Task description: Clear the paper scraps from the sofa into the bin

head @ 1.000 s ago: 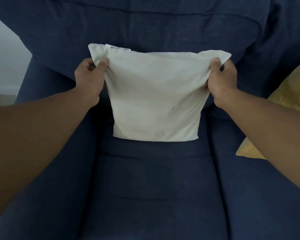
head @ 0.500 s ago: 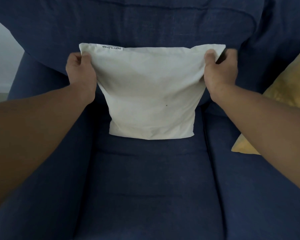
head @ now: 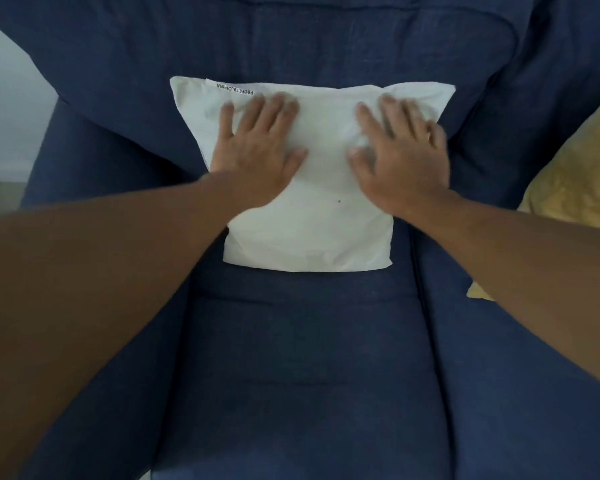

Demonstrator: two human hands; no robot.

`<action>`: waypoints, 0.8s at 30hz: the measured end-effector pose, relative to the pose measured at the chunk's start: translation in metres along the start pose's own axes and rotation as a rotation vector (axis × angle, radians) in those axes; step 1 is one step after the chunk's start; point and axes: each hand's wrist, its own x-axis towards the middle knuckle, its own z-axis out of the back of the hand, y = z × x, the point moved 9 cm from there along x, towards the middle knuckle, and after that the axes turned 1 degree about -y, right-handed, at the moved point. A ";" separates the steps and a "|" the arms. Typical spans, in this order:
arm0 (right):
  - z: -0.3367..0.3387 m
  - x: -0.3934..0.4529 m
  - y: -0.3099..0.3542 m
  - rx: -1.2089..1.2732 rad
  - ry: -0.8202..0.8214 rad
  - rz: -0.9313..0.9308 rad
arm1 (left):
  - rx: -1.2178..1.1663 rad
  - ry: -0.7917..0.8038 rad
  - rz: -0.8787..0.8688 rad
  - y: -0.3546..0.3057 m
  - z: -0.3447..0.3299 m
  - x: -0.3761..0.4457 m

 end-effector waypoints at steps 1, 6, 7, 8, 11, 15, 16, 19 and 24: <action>0.002 0.001 -0.013 -0.005 0.015 -0.023 | 0.011 0.017 0.023 0.012 0.002 0.002; 0.010 -0.003 -0.056 -0.011 0.033 -0.101 | 0.139 0.022 0.149 0.074 0.013 -0.010; 0.010 -0.005 -0.062 -0.002 0.034 -0.145 | 0.158 0.009 0.195 0.085 0.015 -0.015; 0.011 -0.009 -0.065 0.007 0.024 -0.181 | 0.153 -0.014 0.241 0.094 0.018 -0.022; 0.022 -0.027 -0.049 -0.037 -0.091 -0.140 | -0.035 -0.116 0.371 0.106 0.020 -0.048; 0.012 -0.064 -0.002 -0.029 -0.093 0.058 | -0.195 -0.085 0.397 0.093 -0.007 -0.094; 0.004 -0.075 0.005 -0.004 -0.074 0.060 | -0.196 -0.047 0.389 0.085 -0.018 -0.105; -0.026 -0.112 0.025 0.043 0.080 0.062 | -0.233 0.109 0.372 0.058 -0.054 -0.140; -0.067 -0.160 0.051 0.026 0.313 0.104 | -0.189 0.342 0.222 0.008 -0.101 -0.183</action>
